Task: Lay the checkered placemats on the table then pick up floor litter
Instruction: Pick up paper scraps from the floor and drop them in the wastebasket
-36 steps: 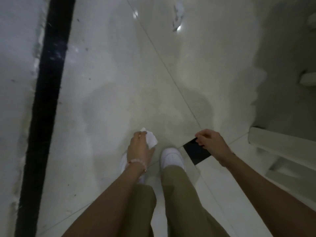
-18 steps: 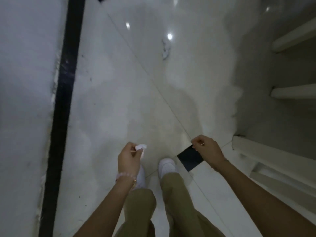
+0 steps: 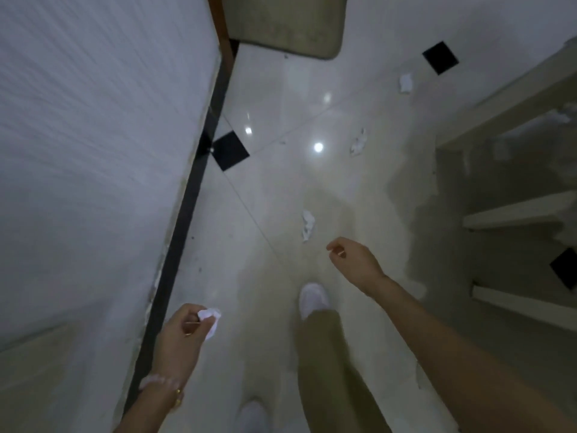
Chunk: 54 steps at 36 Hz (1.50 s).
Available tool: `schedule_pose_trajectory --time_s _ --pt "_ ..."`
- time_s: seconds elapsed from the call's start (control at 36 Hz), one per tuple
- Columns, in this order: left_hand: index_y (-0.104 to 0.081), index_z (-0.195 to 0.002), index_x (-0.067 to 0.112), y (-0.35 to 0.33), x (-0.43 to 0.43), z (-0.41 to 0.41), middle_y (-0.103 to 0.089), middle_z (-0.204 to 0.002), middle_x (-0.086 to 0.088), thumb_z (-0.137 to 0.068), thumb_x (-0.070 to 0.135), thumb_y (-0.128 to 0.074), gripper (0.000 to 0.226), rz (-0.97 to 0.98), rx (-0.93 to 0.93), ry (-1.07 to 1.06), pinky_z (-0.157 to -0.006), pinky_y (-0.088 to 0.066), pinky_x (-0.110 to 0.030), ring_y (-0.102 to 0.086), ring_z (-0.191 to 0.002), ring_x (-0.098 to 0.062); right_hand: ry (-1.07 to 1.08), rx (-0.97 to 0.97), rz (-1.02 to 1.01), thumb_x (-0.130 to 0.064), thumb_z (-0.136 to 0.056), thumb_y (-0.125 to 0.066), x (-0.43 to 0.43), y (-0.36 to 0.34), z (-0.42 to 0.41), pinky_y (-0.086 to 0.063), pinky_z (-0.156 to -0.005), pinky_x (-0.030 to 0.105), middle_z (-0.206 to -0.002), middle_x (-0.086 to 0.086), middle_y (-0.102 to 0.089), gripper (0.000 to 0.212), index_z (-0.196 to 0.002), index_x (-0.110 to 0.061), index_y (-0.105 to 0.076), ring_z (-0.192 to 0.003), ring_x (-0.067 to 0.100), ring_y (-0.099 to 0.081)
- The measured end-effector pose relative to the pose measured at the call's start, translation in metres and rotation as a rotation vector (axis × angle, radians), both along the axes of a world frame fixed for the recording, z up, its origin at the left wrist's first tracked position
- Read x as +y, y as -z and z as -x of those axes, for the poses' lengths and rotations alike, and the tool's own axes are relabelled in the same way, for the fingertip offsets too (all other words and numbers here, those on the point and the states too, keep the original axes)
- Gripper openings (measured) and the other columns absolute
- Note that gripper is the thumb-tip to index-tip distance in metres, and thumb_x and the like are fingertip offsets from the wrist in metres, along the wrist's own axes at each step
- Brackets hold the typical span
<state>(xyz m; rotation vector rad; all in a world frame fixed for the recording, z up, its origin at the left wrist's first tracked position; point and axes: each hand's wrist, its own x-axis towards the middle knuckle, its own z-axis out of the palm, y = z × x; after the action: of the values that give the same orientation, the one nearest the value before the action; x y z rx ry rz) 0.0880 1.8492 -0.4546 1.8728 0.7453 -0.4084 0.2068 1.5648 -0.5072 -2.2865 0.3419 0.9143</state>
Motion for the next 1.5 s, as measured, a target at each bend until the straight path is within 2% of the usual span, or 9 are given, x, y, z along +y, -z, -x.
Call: schedule_pose_trajectory --time_s 0.25,0.44,0.61,0.69,0.75,0.94,1.11,1.22,1.5 --pt "-0.063 -0.069 0.012 0.13 -0.005 -0.077 -0.064 -0.069 -0.009 -0.084 0.003 -0.065 0.017 0.047 0.004 0.012 -0.07 -0.045 -0.029 -0.058 -0.069 -0.022 -0.238 -0.076 0.083 -0.015 -0.088 -0.059 0.011 0.106 -0.082 -0.037 -0.096 0.028 -0.133 0.014 -0.054 0.041 -0.129 -0.008 -0.055 -0.12 0.029 -0.052" --pt "-0.059 -0.064 0.012 0.208 -0.021 -0.11 -0.06 -0.06 -0.004 -0.082 -0.004 -0.064 0.025 0.131 -0.017 -0.022 -0.054 -0.042 -0.006 -0.055 -0.057 -0.007 -0.355 -0.037 0.166 -0.026 -0.08 -0.071 0.024 0.211 -0.069 -0.029 -0.113 0.041 -0.159 0.004 -0.016 0.086 -0.15 -0.02 -0.021 -0.142 0.028 -0.022" --pt "-0.061 -0.064 0.013 0.237 -0.031 -0.119 -0.063 -0.054 0.006 -0.081 -0.004 -0.064 0.024 0.181 -0.012 -0.048 -0.059 -0.045 -0.007 -0.06 -0.064 -0.003 -0.308 -0.259 0.222 -0.006 -0.083 -0.062 0.026 0.25 -0.057 -0.04 -0.087 0.033 -0.135 0.017 -0.045 0.047 -0.129 -0.007 -0.051 -0.113 0.033 -0.046" --pt "-0.064 -0.073 0.002 0.239 -0.034 -0.12 -0.063 -0.057 0.004 -0.082 -0.006 -0.063 0.012 0.185 0.014 -0.051 -0.059 -0.046 -0.01 -0.059 -0.065 -0.009 -0.236 -0.227 0.186 -0.004 -0.09 -0.052 0.025 0.248 -0.057 -0.025 -0.062 0.025 -0.103 0.021 -0.06 0.012 -0.095 0.001 -0.062 -0.093 0.03 -0.057" --pt "-0.063 -0.078 -0.003 0.232 -0.036 -0.12 -0.062 -0.066 -0.008 -0.082 -0.003 -0.064 0.004 0.183 0.025 -0.051 -0.059 -0.046 -0.012 -0.057 -0.068 -0.014 -0.185 -0.162 0.173 -0.011 -0.095 -0.048 0.021 0.24 -0.055 -0.023 -0.059 0.026 -0.096 0.021 -0.063 0.019 -0.084 -0.002 -0.061 -0.088 0.028 -0.059" --pt "-0.063 -0.067 0.017 0.158 -0.04 -0.13 -0.063 -0.054 0.008 -0.081 0.004 -0.068 0.02 0.153 0.05 -0.028 -0.056 -0.046 -0.012 -0.056 -0.055 -0.004 0.068 -0.016 0.051 -0.017 -0.098 -0.045 0.009 0.153 -0.057 -0.047 -0.083 0.039 -0.102 0.021 -0.067 0.028 -0.099 0.005 -0.063 -0.097 0.034 -0.062" --pt "-0.061 -0.069 0.011 0.024 -0.046 -0.155 -0.062 -0.062 -0.001 -0.083 0.004 -0.066 0.016 0.145 0.049 -0.01 -0.062 -0.049 -0.011 -0.058 -0.062 -0.01 0.214 0.023 -0.031 -0.021 -0.099 -0.044 -0.001 0.01 -0.066 -0.052 -0.082 0.038 -0.093 0.016 -0.065 0.021 -0.105 -0.006 -0.059 -0.082 0.028 -0.063" --pt "-0.062 -0.08 0.0 -0.103 -0.057 -0.175 -0.06 -0.067 -0.008 -0.086 0.008 -0.063 0.01 0.129 0.042 0.019 -0.063 -0.046 -0.013 -0.056 -0.066 -0.015 0.376 -0.015 -0.113 -0.021 -0.097 -0.046 -0.002 -0.12 -0.074 -0.046 -0.058 0.019 -0.075 0.009 -0.058 0.022 -0.077 -0.016 -0.047 -0.057 0.01 -0.053" --pt "-0.063 -0.093 0.0 -0.37 -0.056 -0.202 -0.067 -0.092 -0.014 -0.084 0.009 -0.065 0.012 0.133 -0.106 0.104 -0.08 -0.051 -0.029 -0.063 -0.081 -0.013 0.52 -0.148 -0.306 -0.018 -0.09 -0.059 -0.013 -0.385 -0.069 -0.044 -0.062 0.025 -0.065 -0.001 -0.054 0.02 -0.07 -0.022 -0.063 -0.057 0.009 -0.049"
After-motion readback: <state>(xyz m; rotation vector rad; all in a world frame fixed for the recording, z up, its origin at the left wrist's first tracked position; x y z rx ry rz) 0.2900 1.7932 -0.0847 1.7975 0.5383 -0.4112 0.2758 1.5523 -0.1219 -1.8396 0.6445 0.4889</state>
